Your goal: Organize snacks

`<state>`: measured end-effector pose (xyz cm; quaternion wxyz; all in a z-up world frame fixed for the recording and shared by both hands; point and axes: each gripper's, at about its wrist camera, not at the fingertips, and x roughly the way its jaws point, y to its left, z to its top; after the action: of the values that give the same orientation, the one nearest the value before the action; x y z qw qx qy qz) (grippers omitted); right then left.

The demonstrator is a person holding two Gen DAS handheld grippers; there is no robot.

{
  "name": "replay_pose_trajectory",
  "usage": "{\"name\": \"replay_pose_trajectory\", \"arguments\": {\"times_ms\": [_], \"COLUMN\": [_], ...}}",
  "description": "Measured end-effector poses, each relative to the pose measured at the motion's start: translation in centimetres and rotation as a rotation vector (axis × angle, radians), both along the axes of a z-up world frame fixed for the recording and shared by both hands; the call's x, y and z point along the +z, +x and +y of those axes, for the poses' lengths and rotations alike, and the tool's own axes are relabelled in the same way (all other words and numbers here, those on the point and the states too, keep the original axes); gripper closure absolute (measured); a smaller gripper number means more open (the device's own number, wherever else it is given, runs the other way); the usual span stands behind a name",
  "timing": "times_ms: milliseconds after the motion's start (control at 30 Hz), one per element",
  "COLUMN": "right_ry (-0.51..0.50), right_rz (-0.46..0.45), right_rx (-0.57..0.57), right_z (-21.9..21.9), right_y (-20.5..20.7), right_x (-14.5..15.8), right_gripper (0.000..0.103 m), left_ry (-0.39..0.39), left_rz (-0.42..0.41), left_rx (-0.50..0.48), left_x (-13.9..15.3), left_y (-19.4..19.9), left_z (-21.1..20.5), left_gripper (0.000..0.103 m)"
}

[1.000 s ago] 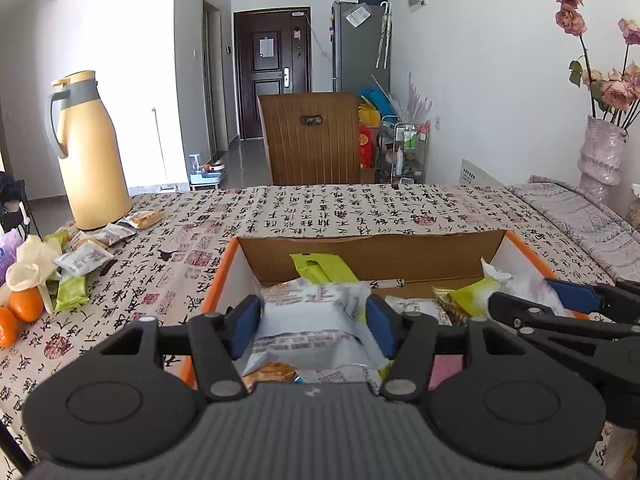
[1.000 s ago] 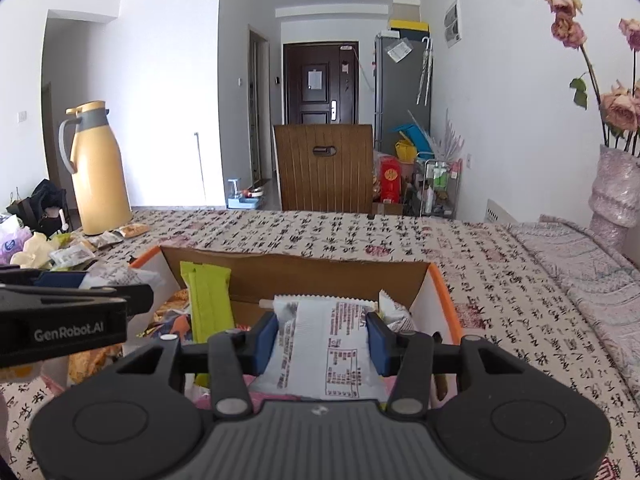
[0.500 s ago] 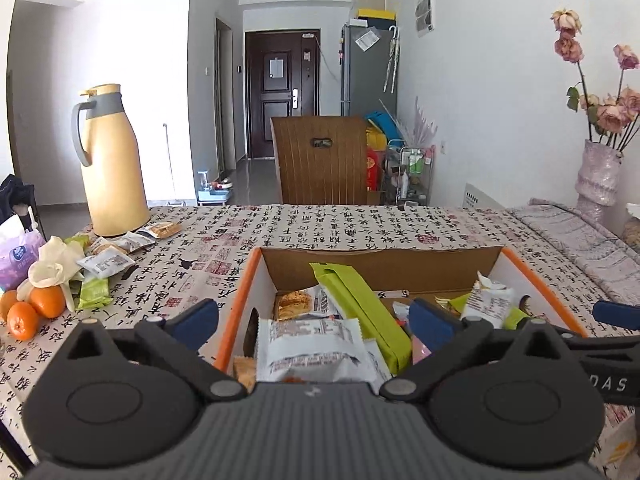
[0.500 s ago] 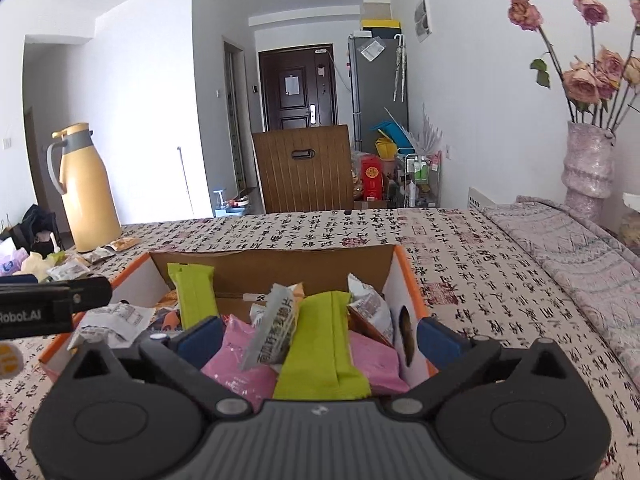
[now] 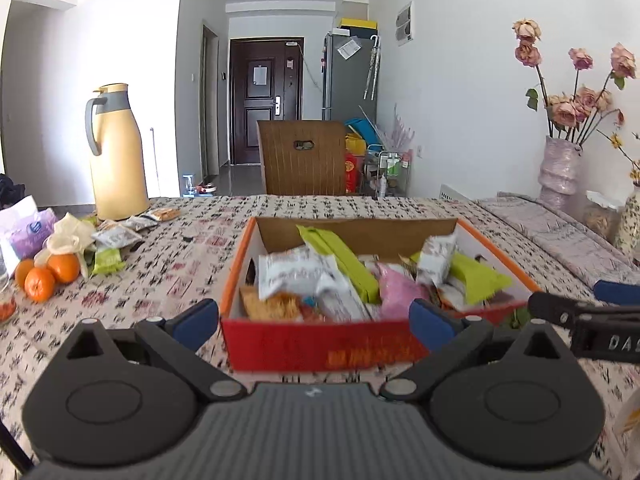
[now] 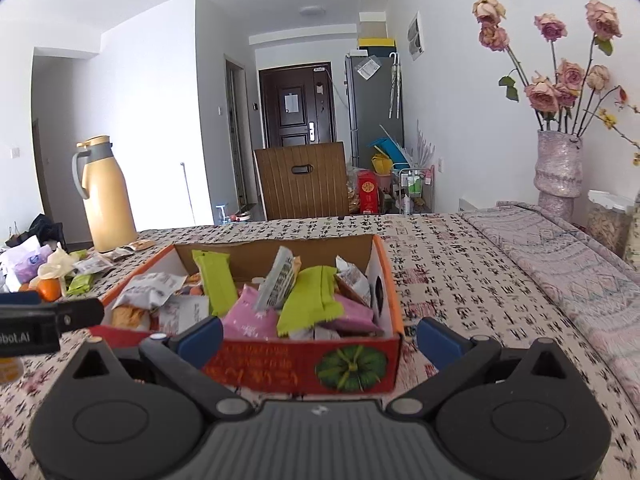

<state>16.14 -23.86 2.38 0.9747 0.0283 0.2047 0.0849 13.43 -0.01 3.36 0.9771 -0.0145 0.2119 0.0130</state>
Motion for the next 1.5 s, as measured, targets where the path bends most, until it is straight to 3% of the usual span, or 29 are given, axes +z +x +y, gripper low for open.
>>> {"name": "replay_pose_trajectory", "arguments": {"times_ms": [200, 500, 1500], "right_ry": [0.01, 0.02, 0.018], "right_rz": [0.008, 0.072, 0.14], "right_rx": [-0.009, -0.01, 0.02], "right_z": [-0.6, -1.0, 0.0], "right_y": [-3.0, -6.0, -6.6], "right_x": [-0.8, -3.1, -4.9], "right_gripper": [0.0, 0.0, 0.0], "left_ry": [-0.033, -0.022, -0.008], "left_rz": [0.021, 0.081, 0.109], "left_rx": [0.017, 0.023, -0.002], "left_x": [-1.6, -4.1, -5.0], "left_y": [-2.5, -4.7, -5.4], "left_z": [0.9, 1.4, 0.5], "left_gripper": [0.0, 0.0, 0.0]}}
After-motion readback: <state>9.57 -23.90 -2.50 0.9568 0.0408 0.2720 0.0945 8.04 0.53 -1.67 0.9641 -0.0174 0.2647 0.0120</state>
